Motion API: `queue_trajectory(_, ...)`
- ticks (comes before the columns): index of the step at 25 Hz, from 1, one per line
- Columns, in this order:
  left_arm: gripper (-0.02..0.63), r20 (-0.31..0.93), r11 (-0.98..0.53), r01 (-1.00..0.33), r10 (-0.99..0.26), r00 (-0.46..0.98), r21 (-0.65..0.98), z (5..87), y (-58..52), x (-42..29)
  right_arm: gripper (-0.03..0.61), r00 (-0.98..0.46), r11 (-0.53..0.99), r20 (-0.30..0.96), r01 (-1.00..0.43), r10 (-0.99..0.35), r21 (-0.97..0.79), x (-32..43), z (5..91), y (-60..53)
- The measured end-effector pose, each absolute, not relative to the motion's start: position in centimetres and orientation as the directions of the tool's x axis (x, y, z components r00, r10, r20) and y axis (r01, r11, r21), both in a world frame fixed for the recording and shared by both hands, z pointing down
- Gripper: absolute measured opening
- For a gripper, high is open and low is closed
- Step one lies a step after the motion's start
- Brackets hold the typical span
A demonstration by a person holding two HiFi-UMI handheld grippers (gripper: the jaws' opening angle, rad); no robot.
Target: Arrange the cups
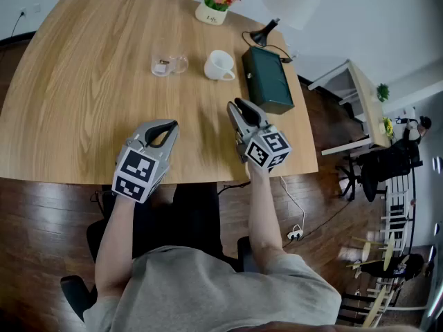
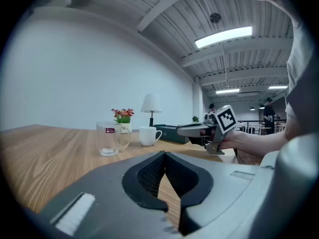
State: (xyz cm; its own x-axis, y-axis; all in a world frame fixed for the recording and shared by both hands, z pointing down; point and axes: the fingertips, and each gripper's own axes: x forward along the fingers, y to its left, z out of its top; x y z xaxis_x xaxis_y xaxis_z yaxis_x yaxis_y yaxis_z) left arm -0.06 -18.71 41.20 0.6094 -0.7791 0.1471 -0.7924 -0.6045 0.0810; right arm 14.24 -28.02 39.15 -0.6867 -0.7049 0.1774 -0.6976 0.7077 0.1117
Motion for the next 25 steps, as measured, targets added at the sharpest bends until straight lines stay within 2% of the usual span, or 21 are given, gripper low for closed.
queue_trajectory(3,0.011,0.156,-0.606,-0.792,-0.777,0.61,0.078,41.2,-18.4,-0.1,0.134,-0.635,0.663,0.2,-0.738,-0.746,0.126,14.8,39.1,-31.4)
queue_trajectory(4,0.011,0.158,-0.607,-0.791,-0.776,0.611,0.077,41.3,-18.4,-0.2,0.179,-0.622,0.654,0.213,-0.745,-0.753,0.135,14.8,39.3,-32.4)
queue_trajectory(5,0.011,0.159,-0.608,-0.79,-0.775,0.611,0.077,41.4,-18.4,-0.2,0.189,-0.613,0.649,0.228,-0.747,-0.756,0.145,14.7,39.6,-33.4)
queue_trajectory(12,0.011,0.159,-0.605,-0.792,-0.777,0.609,0.077,41.5,-18.3,-0.4,0.184,-0.517,0.629,0.375,-0.718,-0.769,0.299,14.0,42.0,-38.9)
queue_trajectory(14,0.011,0.159,-0.606,-0.792,-0.776,0.61,0.077,41.5,-18.3,-0.3,0.165,-0.517,0.649,0.413,-0.694,-0.75,0.311,13.8,42.7,-39.7)
queue_trajectory(16,0.011,0.158,-0.607,-0.791,-0.776,0.611,0.077,41.5,-18.3,-0.3,0.116,-0.54,0.68,0.433,-0.667,-0.722,0.304,13.4,42.9,-39.8)
queue_trajectory(17,0.011,0.158,-0.608,-0.79,-0.775,0.612,0.077,41.6,-18.3,-0.3,0.068,-0.549,0.692,0.44,-0.657,-0.711,0.299,13.2,43.0,-39.6)
queue_trajectory(25,0.01,0.157,-0.609,-0.79,-0.775,0.612,0.074,41.6,-18.3,-0.5,0.064,-0.617,0.702,0.383,-0.7,-0.688,0.133,13.5,41.9,-38.2)
